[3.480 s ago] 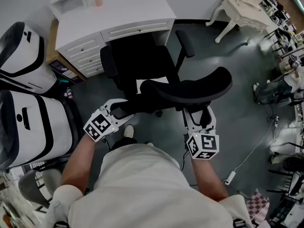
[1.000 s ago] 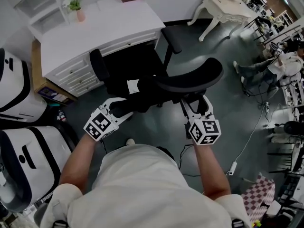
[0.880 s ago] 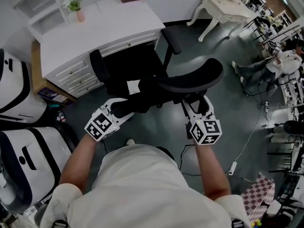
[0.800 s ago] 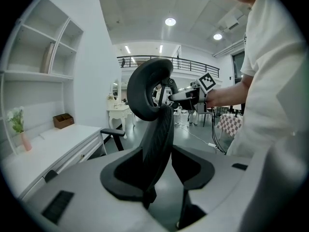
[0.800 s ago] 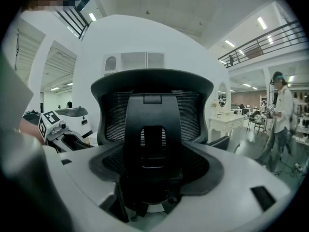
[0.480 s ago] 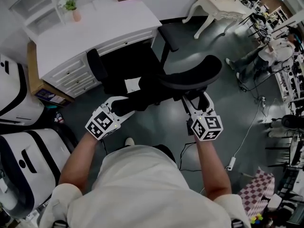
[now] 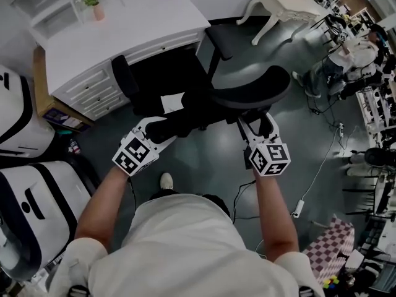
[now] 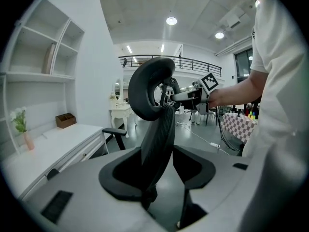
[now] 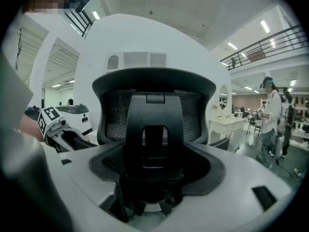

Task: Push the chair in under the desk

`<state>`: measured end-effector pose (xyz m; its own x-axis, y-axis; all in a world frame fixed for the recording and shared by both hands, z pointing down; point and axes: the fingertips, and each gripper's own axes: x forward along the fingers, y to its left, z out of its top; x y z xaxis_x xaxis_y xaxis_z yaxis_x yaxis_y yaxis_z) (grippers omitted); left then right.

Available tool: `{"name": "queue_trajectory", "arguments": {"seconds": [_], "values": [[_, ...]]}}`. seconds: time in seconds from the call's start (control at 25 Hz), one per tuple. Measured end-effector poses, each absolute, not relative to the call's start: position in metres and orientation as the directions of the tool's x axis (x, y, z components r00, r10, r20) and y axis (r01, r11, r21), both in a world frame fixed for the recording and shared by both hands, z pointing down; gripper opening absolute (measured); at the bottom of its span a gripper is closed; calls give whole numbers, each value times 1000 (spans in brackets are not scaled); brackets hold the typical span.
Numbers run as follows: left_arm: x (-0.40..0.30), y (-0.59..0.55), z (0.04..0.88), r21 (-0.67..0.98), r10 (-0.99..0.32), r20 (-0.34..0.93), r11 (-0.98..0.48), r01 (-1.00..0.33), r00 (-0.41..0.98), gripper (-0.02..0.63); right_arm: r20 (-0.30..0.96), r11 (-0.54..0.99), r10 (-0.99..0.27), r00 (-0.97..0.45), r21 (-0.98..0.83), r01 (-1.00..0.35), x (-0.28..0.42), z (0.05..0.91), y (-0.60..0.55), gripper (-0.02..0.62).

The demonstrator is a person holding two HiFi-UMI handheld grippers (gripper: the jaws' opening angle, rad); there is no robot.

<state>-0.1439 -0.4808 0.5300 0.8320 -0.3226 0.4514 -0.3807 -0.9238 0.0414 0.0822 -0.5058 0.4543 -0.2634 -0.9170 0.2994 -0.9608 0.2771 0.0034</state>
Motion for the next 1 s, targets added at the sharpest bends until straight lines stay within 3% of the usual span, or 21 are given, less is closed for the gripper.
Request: {"name": "queue_trajectory", "arguments": {"seconds": [0.28, 0.6, 1.0], "values": [[-153, -479, 530, -14, -458, 494, -854, -520, 739, 229, 297, 327, -906, -301, 43, -944, 79, 454, -496, 321], [-164, -465, 502, -48, -638, 428, -723, -689, 640, 235, 286, 349, -899, -330, 16, -937, 107, 455, -439, 319], [-135, -396, 476, -11, -698, 377, -660, -751, 608, 207, 267, 421, -870, -414, -37, -907, 127, 457, -367, 314]]}}
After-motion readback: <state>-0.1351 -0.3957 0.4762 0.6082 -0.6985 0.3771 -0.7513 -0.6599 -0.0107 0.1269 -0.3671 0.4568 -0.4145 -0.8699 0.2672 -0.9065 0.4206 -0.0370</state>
